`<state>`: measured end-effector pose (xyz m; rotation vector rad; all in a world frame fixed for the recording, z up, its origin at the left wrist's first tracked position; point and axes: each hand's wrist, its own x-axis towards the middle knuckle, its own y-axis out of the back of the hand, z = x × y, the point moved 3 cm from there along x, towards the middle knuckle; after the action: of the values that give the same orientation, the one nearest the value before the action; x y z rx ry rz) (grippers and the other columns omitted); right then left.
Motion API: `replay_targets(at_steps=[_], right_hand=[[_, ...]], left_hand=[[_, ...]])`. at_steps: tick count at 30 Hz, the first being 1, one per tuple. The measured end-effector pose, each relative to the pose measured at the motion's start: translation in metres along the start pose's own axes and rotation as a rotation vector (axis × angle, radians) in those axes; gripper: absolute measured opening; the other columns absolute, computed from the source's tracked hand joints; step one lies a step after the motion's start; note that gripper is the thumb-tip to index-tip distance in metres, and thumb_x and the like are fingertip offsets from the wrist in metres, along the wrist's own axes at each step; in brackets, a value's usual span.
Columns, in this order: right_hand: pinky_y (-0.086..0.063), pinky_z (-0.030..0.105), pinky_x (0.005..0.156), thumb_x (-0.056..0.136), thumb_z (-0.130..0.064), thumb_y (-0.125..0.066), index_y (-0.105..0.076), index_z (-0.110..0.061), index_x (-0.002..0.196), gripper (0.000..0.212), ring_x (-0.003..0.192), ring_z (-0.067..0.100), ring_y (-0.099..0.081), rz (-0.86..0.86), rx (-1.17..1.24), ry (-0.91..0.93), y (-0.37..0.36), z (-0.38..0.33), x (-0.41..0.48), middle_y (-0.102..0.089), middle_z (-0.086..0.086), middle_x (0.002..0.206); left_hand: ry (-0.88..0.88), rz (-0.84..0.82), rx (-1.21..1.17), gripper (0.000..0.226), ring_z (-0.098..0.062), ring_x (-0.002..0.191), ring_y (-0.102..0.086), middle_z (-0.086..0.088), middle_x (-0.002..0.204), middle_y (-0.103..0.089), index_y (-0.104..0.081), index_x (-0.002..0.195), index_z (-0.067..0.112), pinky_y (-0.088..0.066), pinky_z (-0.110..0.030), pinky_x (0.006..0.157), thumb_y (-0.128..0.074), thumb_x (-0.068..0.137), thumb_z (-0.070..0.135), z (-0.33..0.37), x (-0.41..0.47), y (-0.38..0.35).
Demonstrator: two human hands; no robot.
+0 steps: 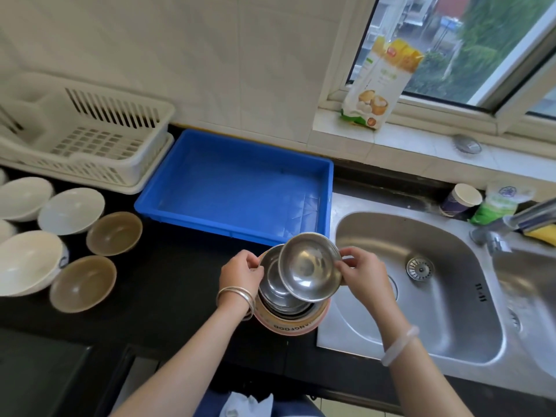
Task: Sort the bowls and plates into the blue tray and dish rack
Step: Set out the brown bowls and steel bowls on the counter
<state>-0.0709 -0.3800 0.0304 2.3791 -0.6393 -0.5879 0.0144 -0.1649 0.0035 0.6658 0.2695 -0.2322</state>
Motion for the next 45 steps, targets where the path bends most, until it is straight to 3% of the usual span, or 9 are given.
replay_targets(at_steps=[6,14,18,22,24,28,33,39,45], right_hand=[[-0.059,0.030,0.063,0.083,-0.006,-0.063,-0.065,-0.029,0.076,0.023,0.056,0.013,-0.071,-0.077,0.177,0.049,-0.004,-0.037,0.005,-0.073,-0.005,0.065],[-0.058,0.031,0.066,0.081,-0.009,-0.064,-0.069,-0.025,0.083,0.016,0.062,0.016,-0.071,-0.213,0.192,0.122,-0.065,-0.086,0.017,-0.074,-0.001,0.074],[-0.053,0.017,0.049,0.080,-0.005,-0.060,-0.068,-0.016,0.084,0.014,0.046,0.006,-0.065,-0.302,0.177,0.101,-0.119,-0.107,0.026,-0.070,-0.002,0.071],[-0.061,0.031,0.063,0.080,-0.004,-0.059,-0.066,-0.016,0.080,0.014,0.063,0.020,-0.070,-0.394,0.185,0.053,-0.174,-0.120,0.034,-0.069,0.010,0.084],[-0.060,0.029,0.061,0.082,-0.005,-0.058,-0.066,-0.012,0.087,0.012,0.070,0.023,-0.071,-0.402,0.159,0.056,-0.198,-0.125,0.038,-0.068,0.012,0.091],[-0.053,0.017,0.047,0.084,-0.008,-0.060,-0.064,-0.012,0.086,0.006,0.068,0.019,-0.068,-0.404,0.151,0.043,-0.236,-0.132,0.040,-0.066,0.008,0.086],[-0.057,0.025,0.057,0.085,-0.005,-0.061,-0.065,-0.008,0.090,0.006,0.082,0.024,-0.068,-0.414,0.186,-0.051,-0.271,-0.129,0.044,-0.065,0.010,0.089],[-0.057,0.028,0.061,0.086,-0.006,-0.062,-0.061,-0.011,0.094,0.009,0.080,0.020,-0.065,-0.382,0.181,-0.128,-0.291,-0.119,0.049,-0.058,-0.001,0.082],[-0.053,0.020,0.050,0.087,-0.007,-0.063,-0.059,-0.014,0.096,0.012,0.076,0.014,-0.063,-0.382,0.207,-0.162,-0.300,-0.119,0.050,-0.059,0.000,0.084]], left_hand=[[0.088,0.111,-0.158,0.018,-0.009,0.076,-0.062,0.008,0.080,-0.060,-0.055,0.074,0.027,-0.056,-0.030,0.072,-0.065,0.080,0.013,-0.015,-0.002,0.041],[0.305,0.285,-0.378,0.015,-0.016,0.076,-0.066,-0.003,0.083,-0.065,-0.058,0.075,0.021,-0.056,-0.028,0.063,-0.067,0.080,0.009,-0.079,-0.013,0.098],[0.395,0.352,-0.467,0.017,-0.022,0.075,-0.064,-0.009,0.082,-0.064,-0.057,0.071,0.017,-0.055,-0.028,0.060,-0.066,0.080,0.006,-0.121,-0.019,0.119],[0.484,0.422,-0.517,0.019,-0.022,0.067,-0.063,-0.010,0.078,-0.064,-0.056,0.069,0.016,-0.054,-0.027,0.057,-0.066,0.079,0.004,-0.158,-0.021,0.136],[0.523,0.448,-0.532,0.019,-0.019,0.063,-0.061,-0.009,0.074,-0.063,-0.055,0.068,0.016,-0.054,-0.028,0.057,-0.066,0.077,0.003,-0.173,-0.020,0.141],[0.581,0.462,-0.564,0.021,-0.019,0.059,-0.059,-0.008,0.068,-0.061,-0.054,0.066,0.015,-0.056,-0.035,0.066,-0.065,0.077,0.001,-0.197,-0.018,0.147],[0.629,0.469,-0.549,0.020,-0.017,0.056,-0.059,-0.005,0.065,-0.060,-0.055,0.066,0.015,-0.058,-0.035,0.068,-0.065,0.077,0.002,-0.215,-0.013,0.153],[0.644,0.437,-0.562,0.021,-0.017,0.057,-0.058,-0.006,0.066,-0.059,-0.054,0.065,0.015,-0.055,-0.028,0.057,-0.064,0.077,0.001,-0.223,-0.008,0.155],[0.639,0.411,-0.560,0.020,-0.022,0.066,-0.060,-0.009,0.072,-0.060,-0.054,0.067,0.014,-0.055,-0.028,0.058,-0.063,0.078,0.001,-0.225,-0.005,0.155]])
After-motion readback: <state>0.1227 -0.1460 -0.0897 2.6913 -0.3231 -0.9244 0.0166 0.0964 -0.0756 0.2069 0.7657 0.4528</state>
